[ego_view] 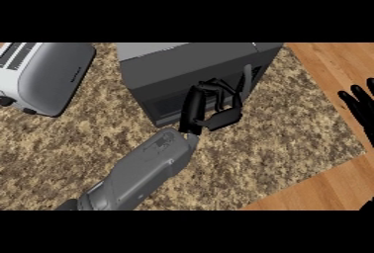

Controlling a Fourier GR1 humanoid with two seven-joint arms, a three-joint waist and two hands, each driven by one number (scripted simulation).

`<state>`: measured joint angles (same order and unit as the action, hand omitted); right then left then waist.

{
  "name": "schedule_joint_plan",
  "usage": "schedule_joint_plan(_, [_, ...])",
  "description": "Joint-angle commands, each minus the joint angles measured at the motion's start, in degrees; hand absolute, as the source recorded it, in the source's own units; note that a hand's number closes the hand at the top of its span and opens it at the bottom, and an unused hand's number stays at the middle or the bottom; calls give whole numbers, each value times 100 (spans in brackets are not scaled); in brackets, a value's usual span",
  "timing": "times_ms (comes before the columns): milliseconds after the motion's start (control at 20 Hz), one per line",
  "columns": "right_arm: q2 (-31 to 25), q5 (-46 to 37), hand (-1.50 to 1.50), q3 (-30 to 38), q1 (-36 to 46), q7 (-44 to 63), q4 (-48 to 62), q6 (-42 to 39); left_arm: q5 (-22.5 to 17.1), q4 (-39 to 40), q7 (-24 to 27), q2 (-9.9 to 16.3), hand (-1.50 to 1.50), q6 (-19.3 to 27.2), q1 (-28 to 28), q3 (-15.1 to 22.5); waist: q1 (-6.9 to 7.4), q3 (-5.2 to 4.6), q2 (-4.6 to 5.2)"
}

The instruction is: Pick up the milk, place it into the microwave and close the microwave

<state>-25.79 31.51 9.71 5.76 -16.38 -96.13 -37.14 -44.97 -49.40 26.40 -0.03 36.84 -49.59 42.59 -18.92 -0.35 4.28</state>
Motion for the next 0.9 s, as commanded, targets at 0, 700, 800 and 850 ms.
schedule_joint_plan(0, [-40,140,-150,7,85,85,-59,4,-186,405,160,3,150,-116,-354,-271,-50,-2,87])
schedule_joint_plan(700, [-340,610,-150,165,228,426,-160,39,-553,624,655,3,150,-168,-433,-215,-123,5,107])
schedule_joint_plan(800, [-302,670,-150,151,228,436,-143,54,-603,669,721,3,150,-176,-418,-202,-84,15,122])
schedule_joint_plan(850, [-319,698,-150,147,201,454,-151,30,-624,644,805,3,150,-180,-399,-175,-134,13,125])
